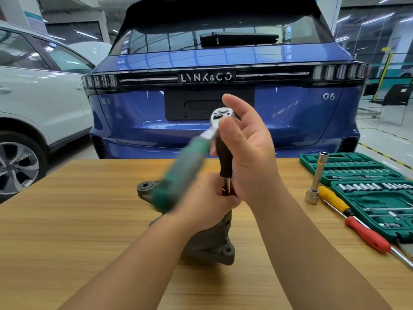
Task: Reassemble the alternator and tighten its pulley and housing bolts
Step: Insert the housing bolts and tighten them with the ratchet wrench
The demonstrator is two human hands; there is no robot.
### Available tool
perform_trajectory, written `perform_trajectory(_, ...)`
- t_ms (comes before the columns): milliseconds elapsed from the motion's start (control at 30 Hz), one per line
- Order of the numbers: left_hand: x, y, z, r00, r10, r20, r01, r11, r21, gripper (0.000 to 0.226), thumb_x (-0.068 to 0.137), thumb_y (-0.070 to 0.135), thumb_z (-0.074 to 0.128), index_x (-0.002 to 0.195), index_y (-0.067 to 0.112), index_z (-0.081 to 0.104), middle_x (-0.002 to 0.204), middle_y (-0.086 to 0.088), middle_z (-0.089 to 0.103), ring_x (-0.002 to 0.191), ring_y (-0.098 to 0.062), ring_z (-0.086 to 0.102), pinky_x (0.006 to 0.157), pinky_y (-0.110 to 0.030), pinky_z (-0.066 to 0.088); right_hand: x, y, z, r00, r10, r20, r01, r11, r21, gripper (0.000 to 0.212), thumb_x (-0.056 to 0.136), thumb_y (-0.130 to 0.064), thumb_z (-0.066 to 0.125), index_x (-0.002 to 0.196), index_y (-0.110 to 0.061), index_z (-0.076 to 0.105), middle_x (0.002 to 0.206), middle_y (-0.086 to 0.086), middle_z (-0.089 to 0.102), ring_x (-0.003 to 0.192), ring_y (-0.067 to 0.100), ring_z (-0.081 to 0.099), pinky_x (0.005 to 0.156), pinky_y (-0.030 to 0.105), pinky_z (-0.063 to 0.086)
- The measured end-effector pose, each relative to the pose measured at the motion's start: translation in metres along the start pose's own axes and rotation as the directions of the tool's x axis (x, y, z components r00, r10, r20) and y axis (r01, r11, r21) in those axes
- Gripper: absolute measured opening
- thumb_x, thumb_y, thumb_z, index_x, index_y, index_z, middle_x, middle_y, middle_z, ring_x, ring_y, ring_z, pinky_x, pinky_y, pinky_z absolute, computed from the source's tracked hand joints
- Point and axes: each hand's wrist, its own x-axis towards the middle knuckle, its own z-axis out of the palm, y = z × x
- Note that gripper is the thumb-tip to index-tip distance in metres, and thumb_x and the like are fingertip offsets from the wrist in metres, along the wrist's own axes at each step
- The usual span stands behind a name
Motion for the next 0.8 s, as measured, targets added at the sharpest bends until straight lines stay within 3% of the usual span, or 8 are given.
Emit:
perform_trajectory(100,0.000,0.004,0.001,0.999,0.043,0.003,-0.043,0.997,0.060,0.006,0.097,0.032,0.067,0.095,0.029,0.072,0.077,0.010,0.070,0.066,-0.008,0.062,0.065,-0.026,0.051,0.003,0.000,0.004,0.979,-0.055,-0.194,0.024,0.987,-0.158,0.031,0.086,-0.035,0.074,0.108,-0.016,0.064,0.070,-0.010,0.056,0.060,0.007,0.049,0.056,0.021,0.044)
perform_trajectory(200,0.000,0.007,0.001,0.999,0.050,0.017,-0.050,0.998,0.030,0.005,0.098,0.030,0.067,0.101,0.032,0.070,0.085,0.011,0.072,0.076,-0.009,0.065,0.076,-0.036,0.059,0.009,-0.003,-0.006,0.963,0.034,-0.266,-0.069,0.990,-0.123,0.023,0.095,-0.025,0.068,0.095,-0.003,0.062,0.065,-0.004,0.050,0.056,0.011,0.042,0.053,0.025,0.040)
perform_trajectory(267,0.001,0.007,0.001,0.999,0.026,0.021,-0.027,0.999,0.029,0.006,0.099,0.029,0.067,0.102,0.033,0.069,0.087,0.012,0.071,0.077,-0.008,0.064,0.075,-0.034,0.057,0.010,-0.003,-0.011,0.975,0.103,-0.196,-0.111,0.993,-0.030,0.013,0.096,-0.021,0.066,0.101,-0.009,0.064,0.069,-0.004,0.057,0.060,0.010,0.049,0.060,0.024,0.047)
perform_trajectory(367,0.002,0.007,-0.001,1.000,0.024,0.016,-0.024,0.999,0.028,0.003,0.098,0.030,0.066,0.098,0.031,0.070,0.081,0.007,0.072,0.070,-0.010,0.063,0.070,-0.033,0.054,0.008,0.002,-0.009,0.996,0.045,-0.076,-0.045,0.999,0.002,0.029,0.091,-0.020,0.068,0.119,-0.026,0.062,0.084,0.003,0.062,0.067,0.010,0.054,0.069,0.025,0.051)
perform_trajectory(467,-0.001,0.009,0.000,1.000,0.025,0.013,-0.026,0.999,0.035,0.007,0.099,0.030,0.065,0.103,0.029,0.071,0.088,0.005,0.074,0.081,-0.016,0.069,0.084,-0.042,0.060,0.006,0.007,-0.006,0.992,-0.115,-0.053,0.111,0.991,-0.068,0.038,0.095,-0.010,0.062,0.127,-0.029,0.056,0.088,0.008,0.060,0.063,0.014,0.052,0.065,0.027,0.050)
perform_trajectory(600,-0.003,0.011,0.000,0.999,0.032,0.005,-0.032,0.998,0.050,0.004,0.098,0.029,0.066,0.099,0.027,0.069,0.089,0.005,0.073,0.086,-0.016,0.069,0.088,-0.045,0.059,0.010,0.006,-0.011,0.995,-0.095,-0.024,0.096,0.995,0.031,0.044,0.101,0.003,0.044,0.127,-0.030,0.055,0.082,0.002,0.068,0.058,0.010,0.057,0.057,0.021,0.050)
perform_trajectory(700,-0.003,0.009,-0.002,1.000,0.017,0.003,-0.017,0.999,0.030,0.010,0.097,0.029,0.067,0.087,0.027,0.066,0.081,0.001,0.070,0.078,-0.018,0.066,0.082,-0.043,0.060,0.014,0.000,-0.013,0.994,0.059,0.089,-0.079,0.968,0.240,0.038,0.099,-0.012,0.034,0.127,-0.025,0.057,0.080,0.007,0.069,0.056,0.017,0.056,0.054,0.024,0.049)
perform_trajectory(800,-0.003,0.008,-0.002,1.000,-0.006,0.001,0.006,1.000,-0.024,0.006,0.096,0.029,0.069,0.092,0.029,0.066,0.086,-0.001,0.070,0.080,-0.016,0.065,0.078,-0.037,0.057,0.008,-0.002,-0.011,0.994,0.080,0.080,-0.098,0.963,0.250,0.036,0.096,-0.029,0.047,0.130,-0.019,0.056,0.079,0.004,0.066,0.061,0.016,0.056,0.059,0.025,0.050)
